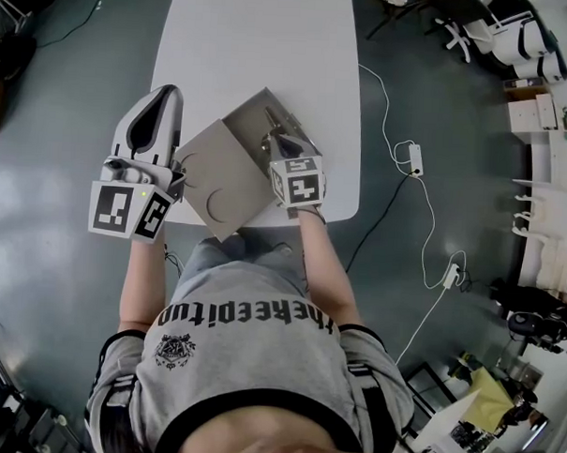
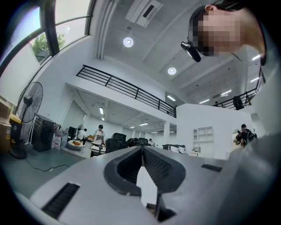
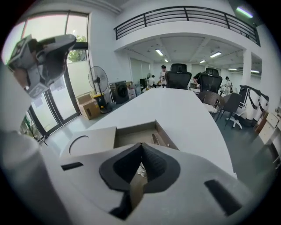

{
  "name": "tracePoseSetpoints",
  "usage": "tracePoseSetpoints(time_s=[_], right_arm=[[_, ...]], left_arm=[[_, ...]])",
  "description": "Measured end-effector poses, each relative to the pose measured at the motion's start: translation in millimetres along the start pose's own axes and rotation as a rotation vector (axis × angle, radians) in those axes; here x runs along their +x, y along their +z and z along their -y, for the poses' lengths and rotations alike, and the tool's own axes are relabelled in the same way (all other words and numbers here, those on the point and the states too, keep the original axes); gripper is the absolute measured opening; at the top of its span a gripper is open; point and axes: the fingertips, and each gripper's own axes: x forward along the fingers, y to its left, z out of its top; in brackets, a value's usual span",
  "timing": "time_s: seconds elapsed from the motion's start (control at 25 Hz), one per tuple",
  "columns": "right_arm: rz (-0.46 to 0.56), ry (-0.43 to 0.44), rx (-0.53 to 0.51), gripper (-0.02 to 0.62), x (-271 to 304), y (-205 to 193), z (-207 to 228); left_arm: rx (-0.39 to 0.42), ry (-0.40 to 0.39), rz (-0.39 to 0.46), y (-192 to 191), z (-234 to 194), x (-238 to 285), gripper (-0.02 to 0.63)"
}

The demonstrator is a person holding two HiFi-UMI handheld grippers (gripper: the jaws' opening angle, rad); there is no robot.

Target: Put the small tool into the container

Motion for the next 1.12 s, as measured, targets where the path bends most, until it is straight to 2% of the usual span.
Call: tracePoseSetpoints(time_s=[0.16, 0.48, 1.12], right_arm=[[0.087, 0.033, 0.034, 0.002, -24.9, 15.6, 0.7], [0.250, 0.054, 0.039, 0.002, -89.3, 33.0, 13.2], [0.454, 0.076, -0.032, 0.002, -196.7, 40.4, 29.0]], left_arm=[[0.008, 0.004, 0.015, 6.1, 14.0, -2.3, 0.014], [0.025, 0.020, 0.038, 15.6, 63.5, -16.0, 0.014], [0.048, 0.076, 0.084, 25.7, 141.7, -56.6, 0.014]])
